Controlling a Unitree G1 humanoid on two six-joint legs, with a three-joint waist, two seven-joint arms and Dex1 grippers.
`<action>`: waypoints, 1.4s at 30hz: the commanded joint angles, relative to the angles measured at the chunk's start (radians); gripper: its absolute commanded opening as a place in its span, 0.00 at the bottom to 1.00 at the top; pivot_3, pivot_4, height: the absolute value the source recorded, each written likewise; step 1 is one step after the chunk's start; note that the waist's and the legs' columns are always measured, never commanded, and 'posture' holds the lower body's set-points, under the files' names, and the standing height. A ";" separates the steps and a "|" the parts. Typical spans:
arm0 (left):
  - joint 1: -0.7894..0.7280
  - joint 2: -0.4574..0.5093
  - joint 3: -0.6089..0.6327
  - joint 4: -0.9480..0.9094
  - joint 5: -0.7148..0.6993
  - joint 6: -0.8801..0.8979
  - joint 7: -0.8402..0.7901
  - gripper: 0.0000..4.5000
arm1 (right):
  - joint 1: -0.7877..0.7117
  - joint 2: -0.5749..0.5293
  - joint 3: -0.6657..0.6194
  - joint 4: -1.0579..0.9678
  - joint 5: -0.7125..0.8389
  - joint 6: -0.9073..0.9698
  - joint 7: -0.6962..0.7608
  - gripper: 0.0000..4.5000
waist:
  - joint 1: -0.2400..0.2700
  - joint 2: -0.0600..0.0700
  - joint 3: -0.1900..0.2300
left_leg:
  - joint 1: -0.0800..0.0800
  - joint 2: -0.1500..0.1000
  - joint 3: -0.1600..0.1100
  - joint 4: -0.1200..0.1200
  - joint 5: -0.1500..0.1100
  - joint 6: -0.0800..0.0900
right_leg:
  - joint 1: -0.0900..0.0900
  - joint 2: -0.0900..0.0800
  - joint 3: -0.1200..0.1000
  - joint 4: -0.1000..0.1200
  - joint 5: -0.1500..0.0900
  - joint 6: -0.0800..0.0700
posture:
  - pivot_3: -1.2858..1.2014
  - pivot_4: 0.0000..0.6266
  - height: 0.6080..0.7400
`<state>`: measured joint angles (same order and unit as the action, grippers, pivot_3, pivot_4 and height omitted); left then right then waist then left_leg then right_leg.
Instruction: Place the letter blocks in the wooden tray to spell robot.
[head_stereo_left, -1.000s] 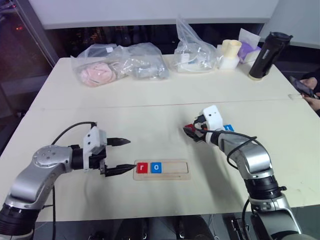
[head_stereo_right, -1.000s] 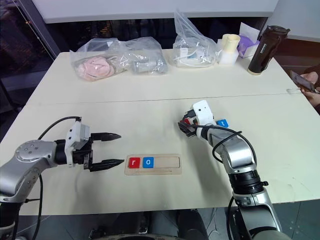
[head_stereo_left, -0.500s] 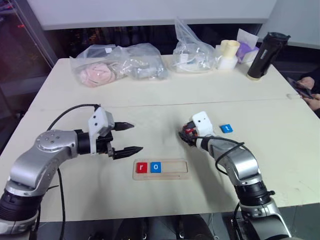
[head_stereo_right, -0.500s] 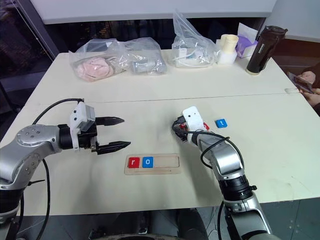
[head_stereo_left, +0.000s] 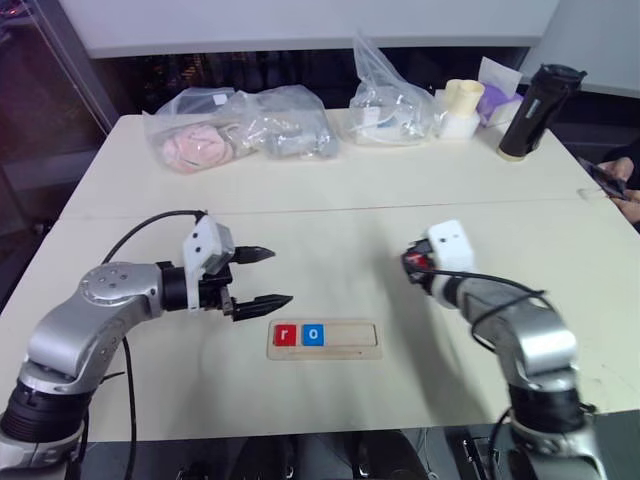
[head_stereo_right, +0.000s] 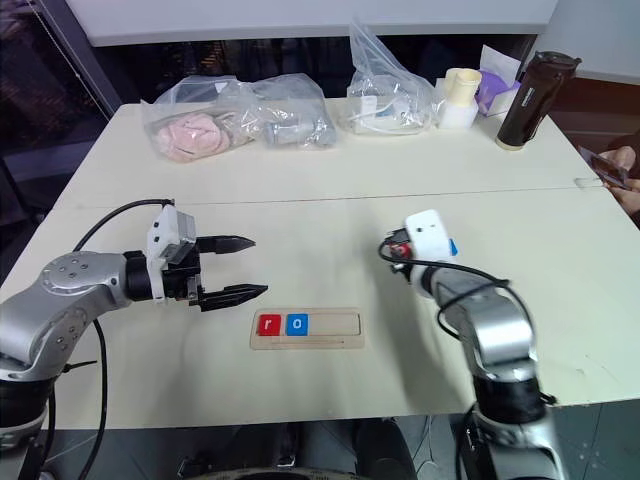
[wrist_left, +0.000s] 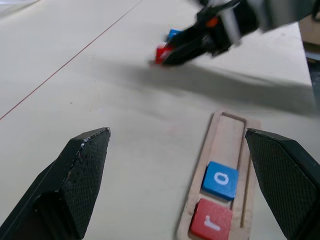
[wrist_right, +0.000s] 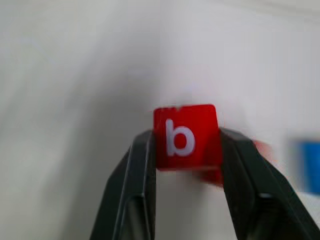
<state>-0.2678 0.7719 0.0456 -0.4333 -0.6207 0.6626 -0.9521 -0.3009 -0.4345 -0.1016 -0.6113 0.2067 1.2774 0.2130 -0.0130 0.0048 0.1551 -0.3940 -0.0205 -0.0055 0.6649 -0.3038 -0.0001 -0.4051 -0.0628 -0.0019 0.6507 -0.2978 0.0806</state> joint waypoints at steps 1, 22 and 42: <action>-0.019 -0.024 -0.027 0.039 0.019 -0.051 -0.022 1.00 | 0.091 -0.004 -0.090 -0.251 0.038 0.182 0.016 0.26 | 0.001 0.000 0.000 | 0.000 0.000 0.000 0.000 0.000 0.000 | 0.000 0.000 0.000 0.000 0.000 0.000 | 0.52 0.24 1.00; 0.015 0.047 -0.050 0.136 0.118 -0.317 -0.260 1.00 | 0.453 0.093 -0.117 -0.356 -0.012 0.103 -0.036 0.26 | 0.000 -0.002 0.000 | 0.002 0.000 0.000 0.001 0.002 0.001 | 0.002 0.000 0.000 0.002 0.000 0.000 | 0.52 0.24 1.00; -0.065 0.066 -0.047 0.191 0.092 -0.288 -0.341 1.00 | 0.427 -0.421 -0.268 -0.259 0.208 -0.189 0.581 1.00 | 0.000 -0.002 0.002 | 0.003 -0.001 0.000 0.002 0.002 0.002 | 0.005 0.000 0.000 0.001 0.000 0.000 | 0.52 0.24 1.00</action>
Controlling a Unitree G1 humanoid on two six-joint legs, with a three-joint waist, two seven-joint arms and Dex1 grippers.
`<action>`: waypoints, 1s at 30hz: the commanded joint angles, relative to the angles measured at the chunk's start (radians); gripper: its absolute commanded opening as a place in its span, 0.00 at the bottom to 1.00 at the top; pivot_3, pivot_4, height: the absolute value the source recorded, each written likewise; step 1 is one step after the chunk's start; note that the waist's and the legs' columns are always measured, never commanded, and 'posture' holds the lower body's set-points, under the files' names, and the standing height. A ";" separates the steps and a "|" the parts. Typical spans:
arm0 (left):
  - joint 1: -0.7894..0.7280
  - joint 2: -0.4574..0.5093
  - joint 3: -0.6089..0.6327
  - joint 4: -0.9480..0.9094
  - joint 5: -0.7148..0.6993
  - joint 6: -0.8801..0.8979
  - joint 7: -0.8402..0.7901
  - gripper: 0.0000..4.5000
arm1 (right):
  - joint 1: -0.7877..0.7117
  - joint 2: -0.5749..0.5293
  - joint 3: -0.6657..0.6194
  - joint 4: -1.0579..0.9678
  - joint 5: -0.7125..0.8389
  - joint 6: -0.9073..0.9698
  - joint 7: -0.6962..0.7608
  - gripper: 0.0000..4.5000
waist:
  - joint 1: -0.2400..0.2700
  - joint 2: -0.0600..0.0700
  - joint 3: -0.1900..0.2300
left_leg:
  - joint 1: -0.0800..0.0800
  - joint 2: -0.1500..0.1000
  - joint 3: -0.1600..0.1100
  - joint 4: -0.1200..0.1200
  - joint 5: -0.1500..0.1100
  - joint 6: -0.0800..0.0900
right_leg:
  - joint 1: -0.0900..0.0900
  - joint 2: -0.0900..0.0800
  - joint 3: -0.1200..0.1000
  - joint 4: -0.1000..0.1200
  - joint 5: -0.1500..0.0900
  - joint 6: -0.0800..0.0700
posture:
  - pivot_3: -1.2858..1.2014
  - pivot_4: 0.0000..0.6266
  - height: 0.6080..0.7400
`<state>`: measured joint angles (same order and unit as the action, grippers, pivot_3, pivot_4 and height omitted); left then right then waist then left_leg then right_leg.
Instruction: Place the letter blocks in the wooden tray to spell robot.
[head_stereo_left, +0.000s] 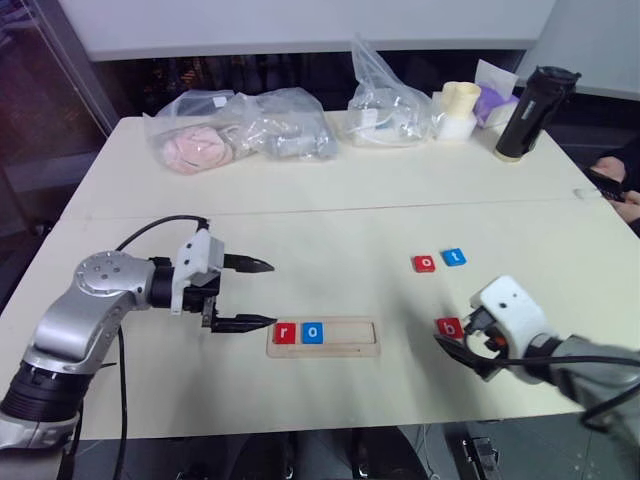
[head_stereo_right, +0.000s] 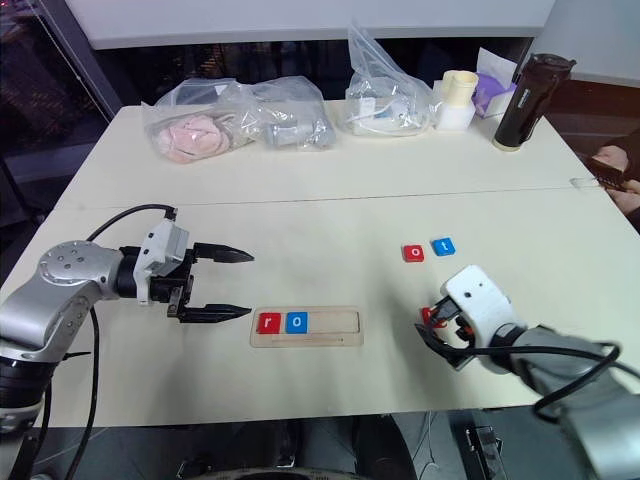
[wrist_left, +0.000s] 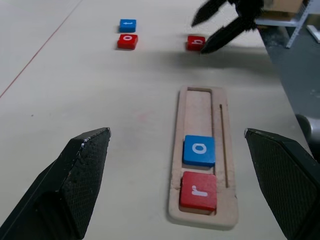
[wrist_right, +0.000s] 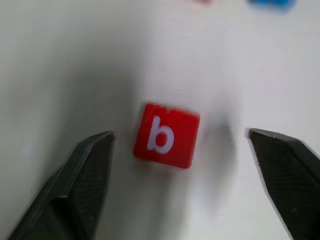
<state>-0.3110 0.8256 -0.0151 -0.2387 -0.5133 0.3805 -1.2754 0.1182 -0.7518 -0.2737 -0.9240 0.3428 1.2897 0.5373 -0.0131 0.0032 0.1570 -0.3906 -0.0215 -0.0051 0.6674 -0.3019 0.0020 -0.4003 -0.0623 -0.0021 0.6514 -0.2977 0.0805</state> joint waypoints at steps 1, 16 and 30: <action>-0.030 0.010 0.008 0.003 -0.009 -0.011 -0.024 1.00 | -0.015 -0.187 -0.128 0.154 0.087 -0.310 0.383 1.00 | 0.002 -0.008 0.001 | 0.001 0.000 0.000 -0.001 0.000 0.000 | 0.001 0.000 0.000 -0.001 0.000 0.000 | 0.52 0.24 1.00; -0.028 0.004 0.019 -0.034 -0.007 -0.004 -0.003 1.00 | -0.259 -0.359 0.189 0.977 -0.158 -1.289 0.809 1.00 | 0.000 -0.010 0.015 | 0.002 -0.001 0.000 0.000 0.003 0.004 | 0.004 -0.002 -0.001 -0.002 0.003 0.003 | 0.52 0.24 1.00; -0.017 0.014 0.033 -0.060 -0.014 0.017 0.029 1.00 | -0.270 -0.290 0.247 0.947 -0.114 -1.180 0.816 1.00 | 0.003 -0.010 0.015 | 0.002 0.000 -0.001 0.000 0.004 0.003 | 0.004 -0.003 -0.001 -0.002 0.003 0.002 | 0.52 0.24 1.00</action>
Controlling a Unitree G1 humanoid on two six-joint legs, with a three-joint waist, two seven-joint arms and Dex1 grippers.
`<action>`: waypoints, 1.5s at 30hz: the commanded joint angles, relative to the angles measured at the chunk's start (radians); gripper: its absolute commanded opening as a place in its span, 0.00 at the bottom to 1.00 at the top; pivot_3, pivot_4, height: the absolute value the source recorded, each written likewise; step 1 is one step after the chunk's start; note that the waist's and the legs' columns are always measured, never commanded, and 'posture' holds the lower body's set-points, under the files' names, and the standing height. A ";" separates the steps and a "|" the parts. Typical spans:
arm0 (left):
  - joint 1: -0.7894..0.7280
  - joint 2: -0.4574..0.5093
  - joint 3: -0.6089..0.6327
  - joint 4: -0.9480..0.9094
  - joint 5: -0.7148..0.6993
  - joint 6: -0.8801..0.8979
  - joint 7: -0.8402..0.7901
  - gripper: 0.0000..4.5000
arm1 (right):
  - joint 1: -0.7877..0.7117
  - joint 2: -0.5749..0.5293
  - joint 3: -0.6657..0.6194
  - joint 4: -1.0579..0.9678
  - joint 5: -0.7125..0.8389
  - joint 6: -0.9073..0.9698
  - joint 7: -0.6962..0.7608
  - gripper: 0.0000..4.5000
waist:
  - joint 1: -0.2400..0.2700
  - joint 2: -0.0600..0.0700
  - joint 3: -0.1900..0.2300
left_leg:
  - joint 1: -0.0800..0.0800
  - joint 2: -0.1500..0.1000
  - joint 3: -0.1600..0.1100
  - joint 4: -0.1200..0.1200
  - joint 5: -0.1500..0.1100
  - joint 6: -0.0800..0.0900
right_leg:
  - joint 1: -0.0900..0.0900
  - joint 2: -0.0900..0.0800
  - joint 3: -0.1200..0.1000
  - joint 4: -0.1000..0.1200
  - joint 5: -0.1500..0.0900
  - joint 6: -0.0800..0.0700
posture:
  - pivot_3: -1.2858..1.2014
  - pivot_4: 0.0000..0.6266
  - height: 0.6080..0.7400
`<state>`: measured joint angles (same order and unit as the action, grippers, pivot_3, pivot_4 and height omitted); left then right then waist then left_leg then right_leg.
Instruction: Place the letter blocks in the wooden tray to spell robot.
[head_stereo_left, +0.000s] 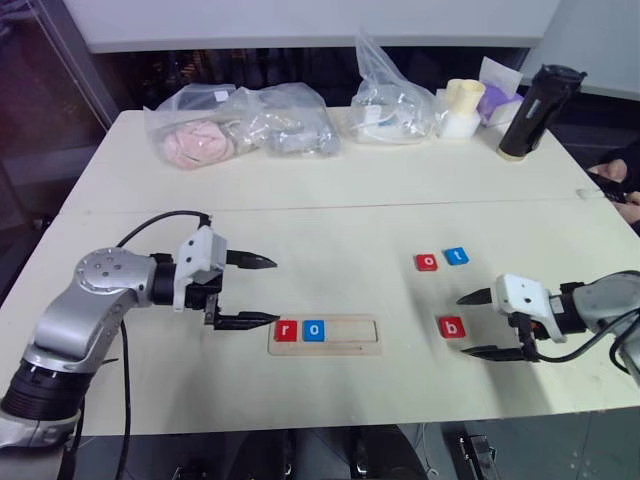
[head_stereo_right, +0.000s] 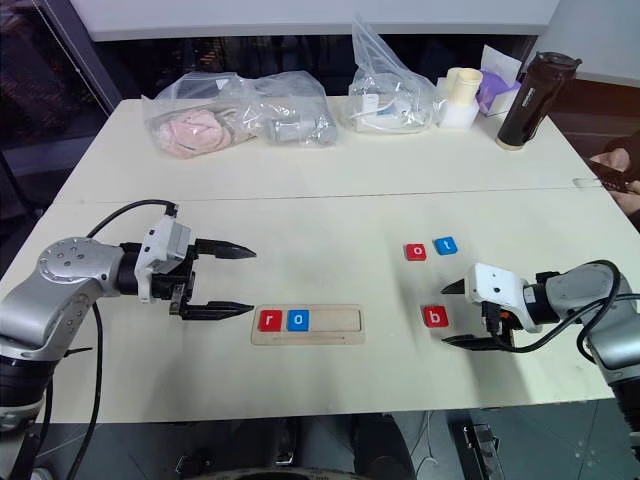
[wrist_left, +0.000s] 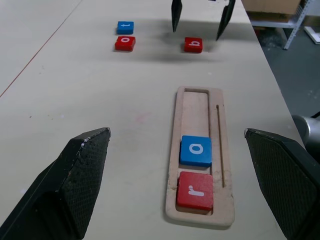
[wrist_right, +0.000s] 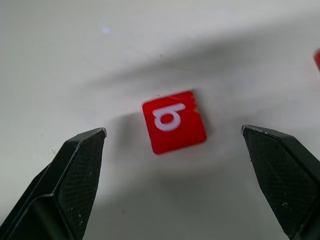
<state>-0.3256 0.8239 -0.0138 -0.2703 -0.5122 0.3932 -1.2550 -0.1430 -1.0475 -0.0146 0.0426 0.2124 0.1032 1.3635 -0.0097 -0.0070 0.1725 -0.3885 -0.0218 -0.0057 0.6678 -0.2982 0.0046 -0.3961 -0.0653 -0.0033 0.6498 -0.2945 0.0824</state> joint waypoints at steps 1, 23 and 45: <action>-0.002 0.016 0.033 -0.031 -0.015 0.006 0.010 1.00 | -0.009 0.012 -0.010 -0.016 0.014 0.008 -0.016 1.00 | 0.000 0.000 0.000 | 0.000 0.000 0.000 0.000 0.000 0.000 | 0.000 0.000 0.000 0.000 0.000 0.000 | 0.52 0.24 1.00; 0.011 0.025 0.046 -0.054 -0.016 0.021 0.031 1.00 | -0.037 0.042 0.032 -0.020 -0.002 0.001 -0.026 0.25 | 0.000 0.000 0.000 | 0.000 0.000 0.000 0.000 0.000 -0.001 | 0.000 0.000 0.000 0.000 0.000 -0.001 | 0.52 0.24 1.00; 0.054 0.015 0.045 -0.094 -0.016 0.018 0.059 1.00 | -0.224 0.240 0.331 -0.382 -0.026 0.365 -0.205 0.25 | -0.002 0.001 0.000 | -0.002 0.000 0.000 0.000 0.001 -0.002 | -0.004 -0.001 0.000 0.001 0.000 -0.001 | 0.52 0.24 1.00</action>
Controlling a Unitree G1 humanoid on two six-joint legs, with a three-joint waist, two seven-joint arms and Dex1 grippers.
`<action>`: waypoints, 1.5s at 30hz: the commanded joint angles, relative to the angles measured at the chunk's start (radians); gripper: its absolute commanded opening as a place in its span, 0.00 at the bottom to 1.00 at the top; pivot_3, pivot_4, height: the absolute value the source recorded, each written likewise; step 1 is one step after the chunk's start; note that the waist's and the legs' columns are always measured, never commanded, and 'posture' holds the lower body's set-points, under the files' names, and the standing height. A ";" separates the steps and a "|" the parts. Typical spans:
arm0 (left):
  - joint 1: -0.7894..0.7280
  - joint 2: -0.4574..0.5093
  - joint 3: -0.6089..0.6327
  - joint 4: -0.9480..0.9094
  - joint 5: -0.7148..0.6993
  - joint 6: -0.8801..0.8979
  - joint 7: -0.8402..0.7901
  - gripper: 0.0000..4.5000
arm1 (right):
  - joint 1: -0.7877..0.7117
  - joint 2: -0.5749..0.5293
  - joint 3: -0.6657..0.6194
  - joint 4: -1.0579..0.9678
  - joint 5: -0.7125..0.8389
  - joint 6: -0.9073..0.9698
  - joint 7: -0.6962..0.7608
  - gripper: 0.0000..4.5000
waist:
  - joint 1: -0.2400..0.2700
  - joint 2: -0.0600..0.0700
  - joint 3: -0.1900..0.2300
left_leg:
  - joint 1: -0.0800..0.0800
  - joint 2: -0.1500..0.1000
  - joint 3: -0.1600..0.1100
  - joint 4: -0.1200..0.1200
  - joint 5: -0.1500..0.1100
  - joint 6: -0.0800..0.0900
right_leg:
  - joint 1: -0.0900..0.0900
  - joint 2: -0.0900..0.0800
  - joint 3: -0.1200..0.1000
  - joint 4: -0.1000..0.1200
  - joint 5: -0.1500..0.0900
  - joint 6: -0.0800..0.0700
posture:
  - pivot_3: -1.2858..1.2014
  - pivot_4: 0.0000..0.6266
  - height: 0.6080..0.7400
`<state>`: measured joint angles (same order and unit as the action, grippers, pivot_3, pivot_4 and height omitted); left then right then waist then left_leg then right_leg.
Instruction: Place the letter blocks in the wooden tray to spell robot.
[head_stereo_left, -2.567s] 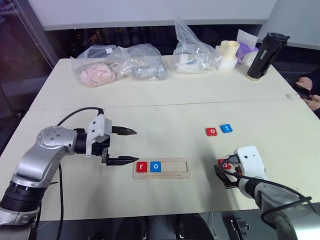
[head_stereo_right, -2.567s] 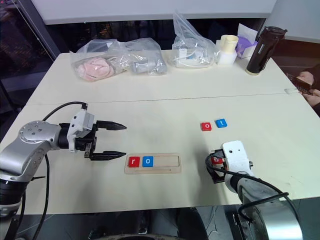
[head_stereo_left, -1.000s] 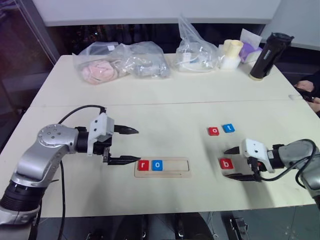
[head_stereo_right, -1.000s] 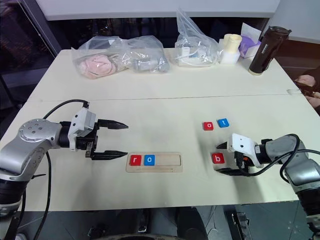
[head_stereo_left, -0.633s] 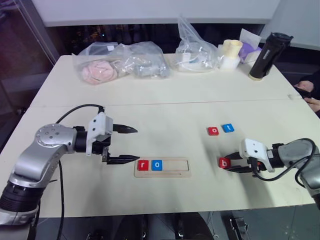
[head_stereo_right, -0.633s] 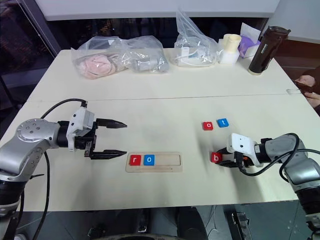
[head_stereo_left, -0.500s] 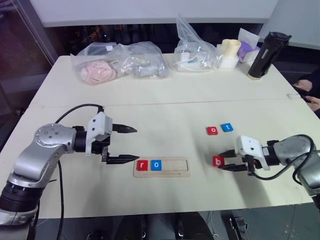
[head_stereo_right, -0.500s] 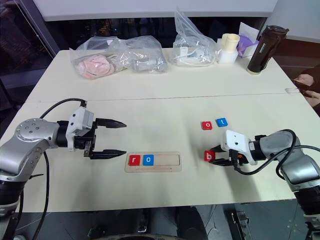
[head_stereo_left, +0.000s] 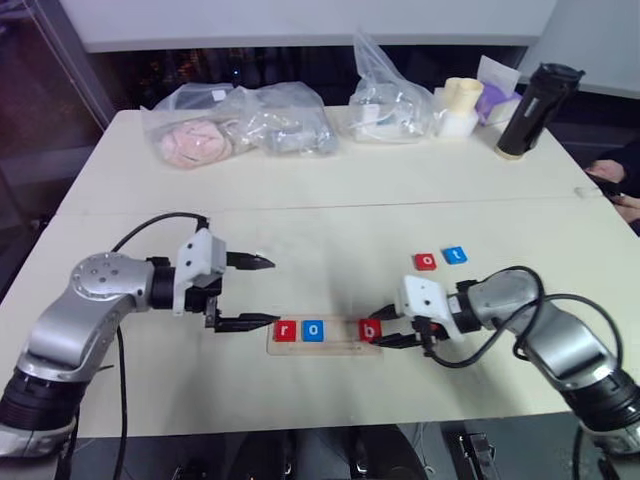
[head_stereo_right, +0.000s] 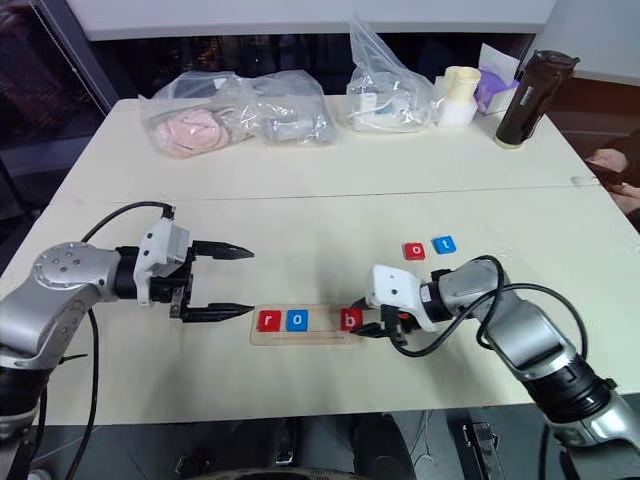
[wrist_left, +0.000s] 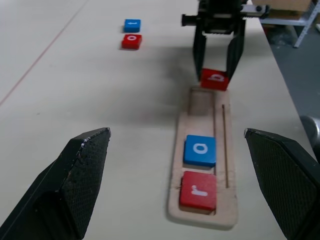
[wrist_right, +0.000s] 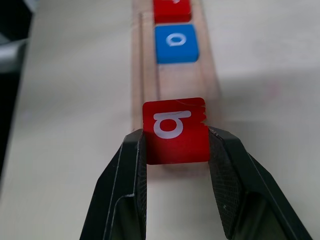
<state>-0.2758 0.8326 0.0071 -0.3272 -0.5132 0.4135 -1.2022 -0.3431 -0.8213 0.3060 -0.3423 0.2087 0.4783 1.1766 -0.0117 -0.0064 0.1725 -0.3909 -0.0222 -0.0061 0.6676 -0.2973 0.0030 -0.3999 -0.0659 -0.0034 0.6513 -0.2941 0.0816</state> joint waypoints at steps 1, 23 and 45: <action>0.006 0.006 0.024 -0.040 -0.016 -0.002 0.009 1.00 | -0.026 0.017 0.017 0.007 -0.032 -0.015 -0.019 0.25 | 0.000 0.000 0.000 | 0.000 0.000 0.000 0.000 0.000 0.000 | 0.000 0.000 0.000 0.000 0.000 0.000 | 0.52 0.24 1.00; 0.046 0.002 0.030 -0.075 -0.024 0.003 0.038 1.00 | -0.095 0.120 0.111 0.030 -0.068 0.029 -0.039 0.25 | 0.000 0.000 0.000 | 0.000 0.000 0.000 0.000 0.000 -0.001 | 0.000 0.000 0.000 0.001 0.001 -0.001 | 0.52 0.24 1.00; 0.078 0.014 0.045 -0.099 -0.038 0.011 0.062 1.00 | -0.114 0.155 0.117 0.043 -0.070 0.029 -0.031 0.99 | 0.000 0.000 0.000 | 0.000 0.000 0.000 0.000 0.000 -0.001 | -0.001 0.000 0.000 0.002 0.001 -0.001 | 0.52 0.24 1.00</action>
<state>-0.1991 0.8339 0.0199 -0.3968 -0.5361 0.4270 -1.1412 -0.4429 -0.6775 0.4293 -0.2529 0.1242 0.5058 1.1457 -0.0117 -0.0065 0.1725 -0.3908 -0.0223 -0.0060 0.6677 -0.2969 0.0022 -0.4008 -0.0657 -0.0034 0.6528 -0.2934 0.0807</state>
